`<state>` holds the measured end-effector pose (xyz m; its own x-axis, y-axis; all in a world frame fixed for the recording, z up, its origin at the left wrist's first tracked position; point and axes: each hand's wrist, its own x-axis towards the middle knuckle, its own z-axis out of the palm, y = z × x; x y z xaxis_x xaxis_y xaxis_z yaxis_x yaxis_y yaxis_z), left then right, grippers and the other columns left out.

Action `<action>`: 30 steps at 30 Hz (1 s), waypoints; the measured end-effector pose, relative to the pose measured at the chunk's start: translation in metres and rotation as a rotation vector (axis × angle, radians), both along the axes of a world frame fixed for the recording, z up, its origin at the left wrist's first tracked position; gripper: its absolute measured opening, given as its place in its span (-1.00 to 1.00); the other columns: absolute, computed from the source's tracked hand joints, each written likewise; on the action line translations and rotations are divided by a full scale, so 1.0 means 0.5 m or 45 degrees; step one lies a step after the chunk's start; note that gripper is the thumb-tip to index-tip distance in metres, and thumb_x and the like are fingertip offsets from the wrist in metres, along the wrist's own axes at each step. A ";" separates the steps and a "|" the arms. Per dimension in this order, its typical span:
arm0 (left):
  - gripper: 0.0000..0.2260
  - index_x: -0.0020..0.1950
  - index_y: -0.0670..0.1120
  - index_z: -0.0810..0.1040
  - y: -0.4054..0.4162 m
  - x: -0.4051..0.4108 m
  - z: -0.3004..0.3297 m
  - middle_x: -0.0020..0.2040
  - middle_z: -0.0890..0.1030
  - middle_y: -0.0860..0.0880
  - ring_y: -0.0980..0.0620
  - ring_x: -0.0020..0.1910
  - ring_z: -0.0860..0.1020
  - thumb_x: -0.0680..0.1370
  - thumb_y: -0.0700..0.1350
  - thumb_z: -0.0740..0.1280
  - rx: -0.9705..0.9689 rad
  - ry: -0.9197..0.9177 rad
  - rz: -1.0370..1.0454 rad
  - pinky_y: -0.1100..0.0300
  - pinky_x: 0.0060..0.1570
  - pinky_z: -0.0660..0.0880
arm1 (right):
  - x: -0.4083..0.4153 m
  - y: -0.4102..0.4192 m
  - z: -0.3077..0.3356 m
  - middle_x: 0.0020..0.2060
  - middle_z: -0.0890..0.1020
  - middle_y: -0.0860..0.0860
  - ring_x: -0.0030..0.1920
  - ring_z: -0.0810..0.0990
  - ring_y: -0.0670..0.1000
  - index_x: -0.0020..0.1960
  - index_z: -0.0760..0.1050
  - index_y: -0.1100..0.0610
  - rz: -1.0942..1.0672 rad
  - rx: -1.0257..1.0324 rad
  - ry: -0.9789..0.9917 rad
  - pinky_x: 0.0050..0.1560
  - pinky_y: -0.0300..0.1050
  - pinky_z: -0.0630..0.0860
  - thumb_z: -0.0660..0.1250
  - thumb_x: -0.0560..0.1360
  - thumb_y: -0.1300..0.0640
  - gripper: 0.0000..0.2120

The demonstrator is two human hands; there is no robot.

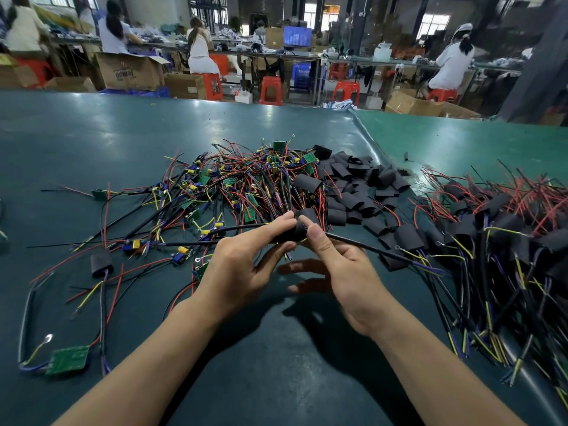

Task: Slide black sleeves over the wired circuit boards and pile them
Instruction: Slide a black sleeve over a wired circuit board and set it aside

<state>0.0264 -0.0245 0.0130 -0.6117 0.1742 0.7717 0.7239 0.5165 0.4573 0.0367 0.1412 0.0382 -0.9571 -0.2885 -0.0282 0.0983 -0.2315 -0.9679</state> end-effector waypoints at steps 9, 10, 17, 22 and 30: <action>-0.63 0.37 -0.20 0.50 0.004 0.002 0.002 0.35 0.55 -0.03 0.09 0.32 0.53 0.56 -0.26 0.38 -0.052 -0.038 -0.142 0.04 0.27 0.52 | -0.026 0.040 0.008 -0.35 0.68 0.16 -0.42 0.64 0.07 0.07 0.56 0.26 -0.120 0.094 0.085 -0.40 -0.19 0.56 0.46 0.38 0.17 -0.70; -0.65 0.36 -0.21 0.51 0.003 0.000 0.002 0.36 0.54 -0.05 0.07 0.34 0.51 0.56 -0.26 0.37 -0.046 -0.027 -0.115 0.03 0.28 0.50 | -0.028 0.041 0.010 -0.37 0.67 0.15 -0.43 0.64 0.07 0.06 0.54 0.28 -0.184 0.069 0.109 -0.41 -0.20 0.56 0.44 0.43 0.23 -0.76; -0.74 0.22 -0.22 0.57 -0.009 -0.009 0.000 0.18 0.59 -0.05 0.02 0.20 0.55 0.56 -0.18 0.35 -0.015 0.085 0.187 0.11 0.20 0.49 | -0.072 0.123 0.047 -0.26 0.66 0.13 -0.36 0.65 0.00 0.10 0.45 0.29 -1.125 -0.488 0.240 -0.28 -0.21 0.61 0.35 0.53 0.37 -0.84; -0.71 0.17 -0.13 0.64 -0.022 -0.019 -0.011 0.16 0.61 -0.06 -0.10 0.19 0.51 0.53 -0.02 0.36 -0.338 -0.214 0.479 0.04 0.26 0.40 | -0.081 0.158 0.033 -0.17 0.53 0.13 -0.24 0.66 0.10 -0.14 0.40 0.27 -1.273 -0.649 -0.092 -0.18 -0.14 0.66 0.27 0.55 0.42 -0.87; -0.78 0.20 -0.07 0.60 -0.041 -0.027 -0.010 0.22 0.60 -0.05 -0.15 0.21 0.52 0.57 -0.13 0.34 -0.382 -0.434 0.835 -0.05 0.14 0.36 | -0.081 0.155 0.019 0.04 0.63 0.19 -0.14 0.70 0.13 0.12 0.48 0.31 -1.096 -0.494 -0.265 -0.32 -0.16 0.63 0.17 0.62 0.19 -0.78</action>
